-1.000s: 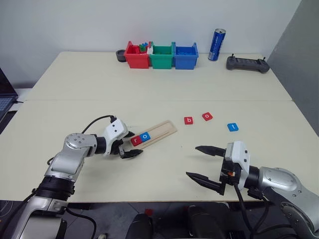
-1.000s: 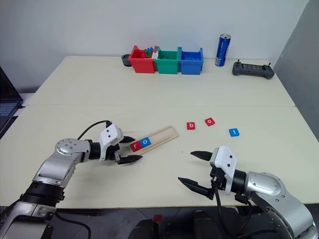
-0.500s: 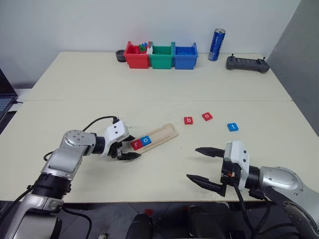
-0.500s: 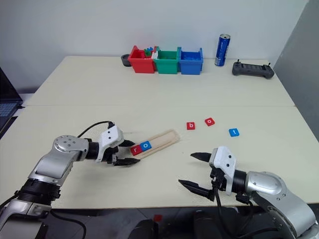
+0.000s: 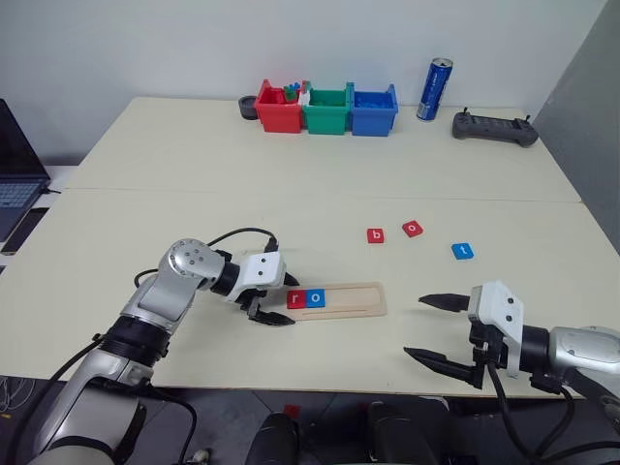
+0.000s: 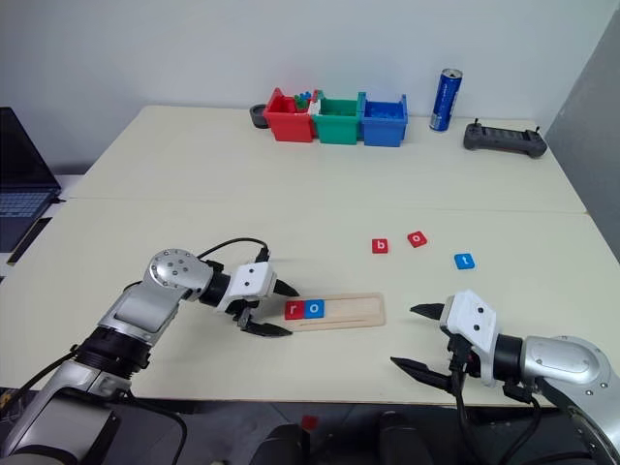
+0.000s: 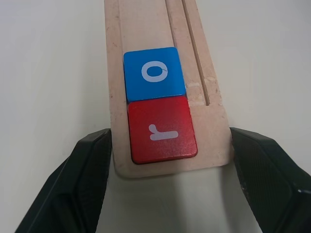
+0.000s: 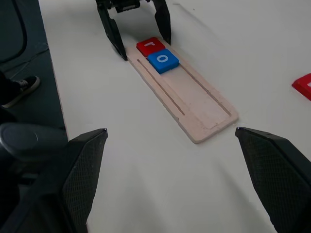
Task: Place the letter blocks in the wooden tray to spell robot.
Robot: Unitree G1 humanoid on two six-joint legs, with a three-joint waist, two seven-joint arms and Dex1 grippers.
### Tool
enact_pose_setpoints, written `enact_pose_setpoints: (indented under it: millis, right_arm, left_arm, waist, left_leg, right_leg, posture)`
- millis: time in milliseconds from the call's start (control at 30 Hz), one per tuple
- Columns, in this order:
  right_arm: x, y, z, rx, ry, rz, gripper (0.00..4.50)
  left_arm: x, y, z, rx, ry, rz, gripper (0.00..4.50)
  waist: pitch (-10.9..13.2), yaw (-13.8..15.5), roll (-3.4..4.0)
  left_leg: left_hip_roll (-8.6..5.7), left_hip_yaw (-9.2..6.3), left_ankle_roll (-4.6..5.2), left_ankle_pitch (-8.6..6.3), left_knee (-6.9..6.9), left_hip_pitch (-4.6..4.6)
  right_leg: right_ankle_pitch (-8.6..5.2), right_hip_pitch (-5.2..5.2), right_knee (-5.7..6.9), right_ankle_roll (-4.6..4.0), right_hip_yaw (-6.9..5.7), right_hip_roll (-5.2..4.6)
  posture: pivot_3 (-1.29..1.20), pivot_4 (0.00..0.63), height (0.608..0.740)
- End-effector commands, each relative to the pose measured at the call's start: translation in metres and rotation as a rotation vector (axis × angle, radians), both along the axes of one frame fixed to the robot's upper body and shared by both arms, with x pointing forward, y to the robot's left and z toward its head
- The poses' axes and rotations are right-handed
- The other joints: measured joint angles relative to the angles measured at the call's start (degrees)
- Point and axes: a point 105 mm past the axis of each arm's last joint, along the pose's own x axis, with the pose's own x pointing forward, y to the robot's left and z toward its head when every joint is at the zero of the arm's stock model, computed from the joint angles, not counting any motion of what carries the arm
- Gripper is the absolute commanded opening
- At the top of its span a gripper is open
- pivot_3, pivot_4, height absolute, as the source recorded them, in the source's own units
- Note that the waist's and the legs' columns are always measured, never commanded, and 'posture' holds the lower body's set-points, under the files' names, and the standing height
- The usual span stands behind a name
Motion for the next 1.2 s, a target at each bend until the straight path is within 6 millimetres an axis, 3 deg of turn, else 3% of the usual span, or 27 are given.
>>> enact_pose_setpoints:
  millis: [33, 400, 767, 867, 1200]
  right_arm:
    - [-0.004, -0.004, 0.006, -0.024, -0.038, 0.004, 4.50]
    - [-0.011, -0.011, -0.002, -0.042, -0.037, -0.029, 4.50]
    - [-0.010, -0.018, -0.001, -0.053, -0.039, -0.065, 4.50]
    - [-0.008, -0.018, -0.001, -0.055, -0.042, -0.063, 4.50]
    - [-0.001, -0.015, 0.008, -0.035, -0.059, -0.038, 4.50]
  left_arm:
    - [-0.002, -0.013, -0.014, 0.041, 0.017, -0.060, 3.46]
    - [0.006, -0.041, -0.010, 0.023, 0.004, -0.139, 3.46]
    - [0.003, -0.052, -0.006, -0.016, 0.035, -0.152, 3.46]
    - [0.008, -0.053, -0.003, -0.025, 0.011, -0.135, 4.48]
    - [0.014, -0.040, 0.018, -0.090, -0.050, -0.082, 4.48]
  waist:
    - [-0.01, 0.10, 0.00]
    - [-0.02, 0.09, 0.00]
    - [-0.02, -0.03, -0.01]
    - [-0.01, -0.01, -0.01]
    - [0.02, -0.16, -0.06]
  left_leg:
    - [0.00, 0.00, 0.00, 0.00, 0.01, 0.00]
    - [-0.02, -0.01, 0.00, 0.00, 0.05, 0.07]
    - [-0.02, -0.04, 0.00, 0.00, 0.05, 0.09]
    - [-0.02, -0.04, 0.00, 0.00, 0.05, 0.08]
    - [-0.01, -0.05, 0.00, 0.01, 0.05, 0.09]
  right_leg:
    - [0.00, 0.02, 0.00, 0.00, 0.00, 0.00]
    - [0.01, 0.13, 0.00, 0.02, 0.00, -0.01]
    - [0.01, 0.15, 0.02, 0.02, -0.01, 0.00]
    - [0.01, 0.15, 0.01, 0.02, -0.01, 0.00]
    - [0.01, 0.13, 0.03, 0.01, -0.01, 0.02]
  posture:
    - [0.00, 0.150, 0.740]
    - [0.00, 0.150, 0.740]
    - [0.00, 0.150, 0.740]
    - [0.00, 0.150, 0.740]
    - [0.00, 0.150, 0.740]
